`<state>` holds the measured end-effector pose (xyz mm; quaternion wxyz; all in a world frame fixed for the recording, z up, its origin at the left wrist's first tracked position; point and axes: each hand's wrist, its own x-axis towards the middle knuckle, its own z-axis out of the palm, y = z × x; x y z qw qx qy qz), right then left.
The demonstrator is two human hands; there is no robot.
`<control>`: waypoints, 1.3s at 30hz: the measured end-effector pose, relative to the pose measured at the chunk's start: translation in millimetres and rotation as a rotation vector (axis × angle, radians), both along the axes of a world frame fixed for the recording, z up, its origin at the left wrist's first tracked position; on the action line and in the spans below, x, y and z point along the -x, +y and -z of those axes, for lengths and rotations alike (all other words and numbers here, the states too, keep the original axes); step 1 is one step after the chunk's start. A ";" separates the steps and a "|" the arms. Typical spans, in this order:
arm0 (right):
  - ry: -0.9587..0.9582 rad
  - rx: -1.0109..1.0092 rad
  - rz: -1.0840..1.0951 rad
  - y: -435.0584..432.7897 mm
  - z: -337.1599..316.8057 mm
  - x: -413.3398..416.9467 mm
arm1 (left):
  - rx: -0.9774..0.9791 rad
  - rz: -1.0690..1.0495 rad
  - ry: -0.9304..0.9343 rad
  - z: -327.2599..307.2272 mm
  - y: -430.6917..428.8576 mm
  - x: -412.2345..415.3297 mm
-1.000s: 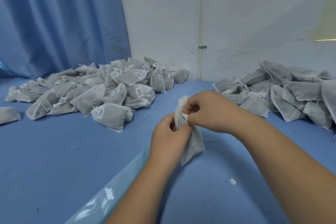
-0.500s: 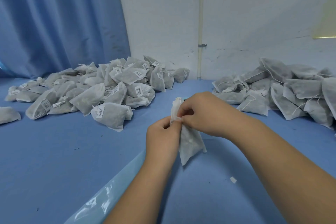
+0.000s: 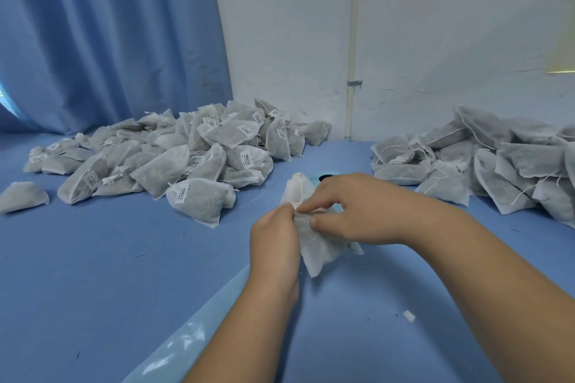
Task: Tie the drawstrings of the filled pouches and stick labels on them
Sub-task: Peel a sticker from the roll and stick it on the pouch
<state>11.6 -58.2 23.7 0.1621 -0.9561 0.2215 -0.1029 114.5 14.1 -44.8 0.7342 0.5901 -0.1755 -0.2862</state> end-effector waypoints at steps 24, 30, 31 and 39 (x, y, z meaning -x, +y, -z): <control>-0.615 -0.753 0.355 -29.3 20.1 -2.0 | 0.157 0.490 0.084 6.0 -2.4 1.6; -0.396 -0.520 0.321 -23.6 19.6 -5.3 | 0.285 0.435 0.278 12.9 -9.6 1.3; -0.344 -0.575 0.273 -20.8 19.7 -4.8 | 0.311 0.426 0.337 14.3 -11.1 0.3; -0.431 -0.484 0.270 0.9 11.8 -8.5 | 0.476 0.394 0.691 14.2 -13.7 -12.6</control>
